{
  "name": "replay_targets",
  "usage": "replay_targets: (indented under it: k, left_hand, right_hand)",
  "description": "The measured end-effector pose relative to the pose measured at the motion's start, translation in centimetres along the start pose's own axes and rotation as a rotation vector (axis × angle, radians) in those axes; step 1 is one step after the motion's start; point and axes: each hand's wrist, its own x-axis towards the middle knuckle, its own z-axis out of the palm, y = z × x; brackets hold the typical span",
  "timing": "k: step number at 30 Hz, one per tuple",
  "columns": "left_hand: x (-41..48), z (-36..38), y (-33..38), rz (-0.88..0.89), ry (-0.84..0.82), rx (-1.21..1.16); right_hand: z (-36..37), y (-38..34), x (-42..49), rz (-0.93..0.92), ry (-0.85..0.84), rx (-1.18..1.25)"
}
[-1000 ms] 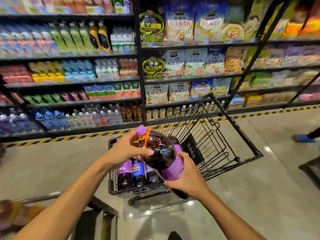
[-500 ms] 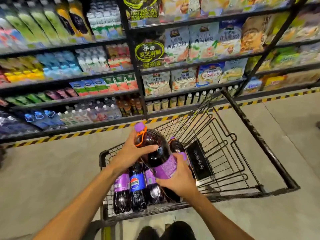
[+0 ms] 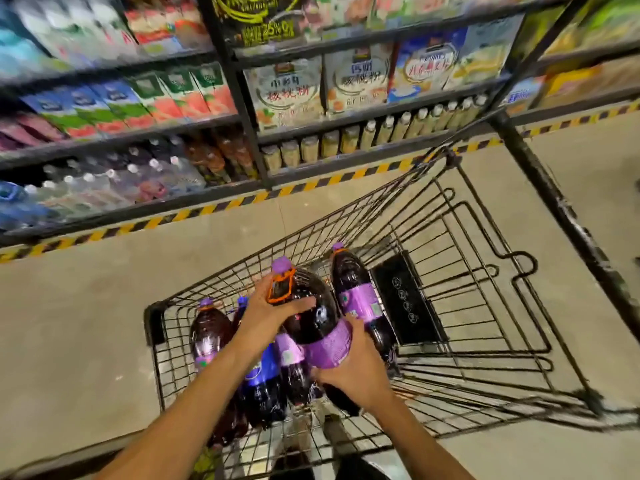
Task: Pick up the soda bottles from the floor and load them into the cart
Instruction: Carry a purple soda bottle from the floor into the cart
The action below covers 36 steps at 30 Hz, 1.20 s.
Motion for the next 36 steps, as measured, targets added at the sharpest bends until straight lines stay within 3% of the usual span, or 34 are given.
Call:
replay_targets:
  k: [13,27,32,36]
  left_hand:
    - [11.5,0.6,-8.1,-0.255,-0.111,-0.039]
    - [17.4,0.9,-10.9,-0.238,-0.268,0.029]
    - [18.0,0.0,-11.3,-0.205,-0.286,0.108]
    - [18.6,-0.2,-12.2,-0.166,-0.249,0.230]
  right_hand:
    - [5.6,5.1,6.5,0.266,0.015,-0.017]
    - [8.8,4.4,9.0,0.426,0.231,-0.308]
    - [10.0,4.5,9.4,0.407,0.285,-0.374]
    - [10.3,4.5,9.2,0.150,0.326,-0.508]
